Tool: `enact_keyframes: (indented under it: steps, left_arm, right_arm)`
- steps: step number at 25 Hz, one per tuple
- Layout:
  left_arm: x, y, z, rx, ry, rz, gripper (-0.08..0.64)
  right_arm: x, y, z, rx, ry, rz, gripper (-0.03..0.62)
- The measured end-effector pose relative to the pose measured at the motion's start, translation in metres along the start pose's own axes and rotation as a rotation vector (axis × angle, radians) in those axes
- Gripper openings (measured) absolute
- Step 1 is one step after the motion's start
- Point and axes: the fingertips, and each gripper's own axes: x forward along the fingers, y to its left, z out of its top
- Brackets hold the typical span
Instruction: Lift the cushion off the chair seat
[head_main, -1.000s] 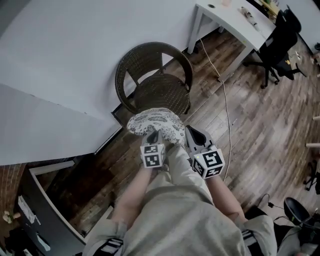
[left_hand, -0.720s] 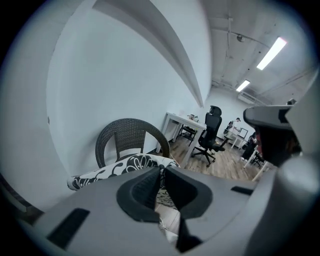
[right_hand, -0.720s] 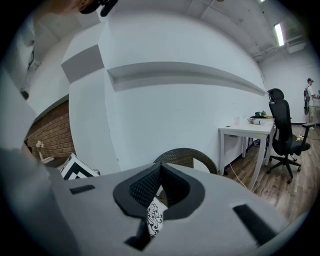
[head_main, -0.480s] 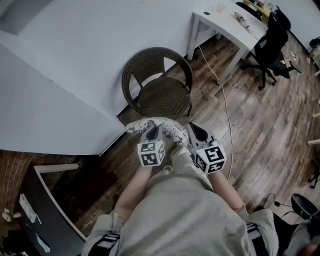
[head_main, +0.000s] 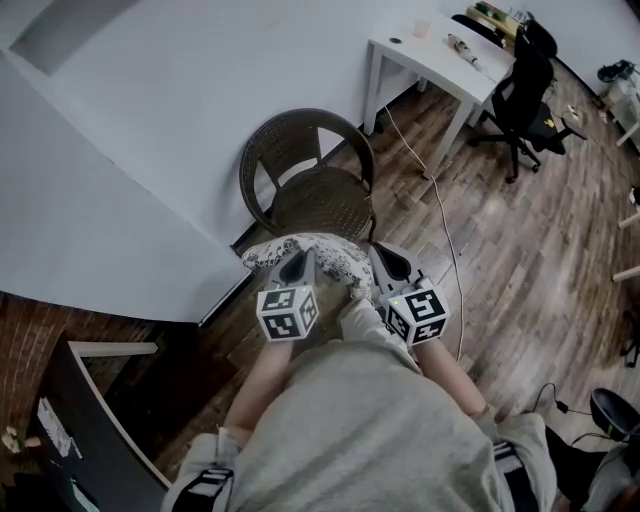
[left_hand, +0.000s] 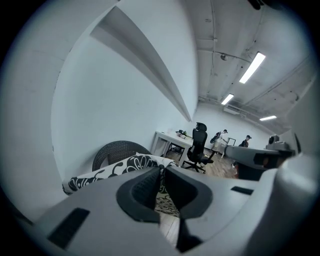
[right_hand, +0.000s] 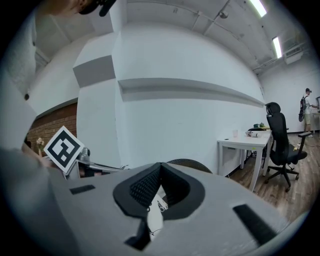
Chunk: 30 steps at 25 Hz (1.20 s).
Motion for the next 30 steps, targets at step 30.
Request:
enact_keyframes:
  steps: [30]
  left_arm:
    - [-0.018,-0.008,0.018,0.018,-0.033,-0.035,0.031]
  right_arm:
    - [-0.012,0.003,-0.004,-0.026,0.025,-0.028,-0.002]
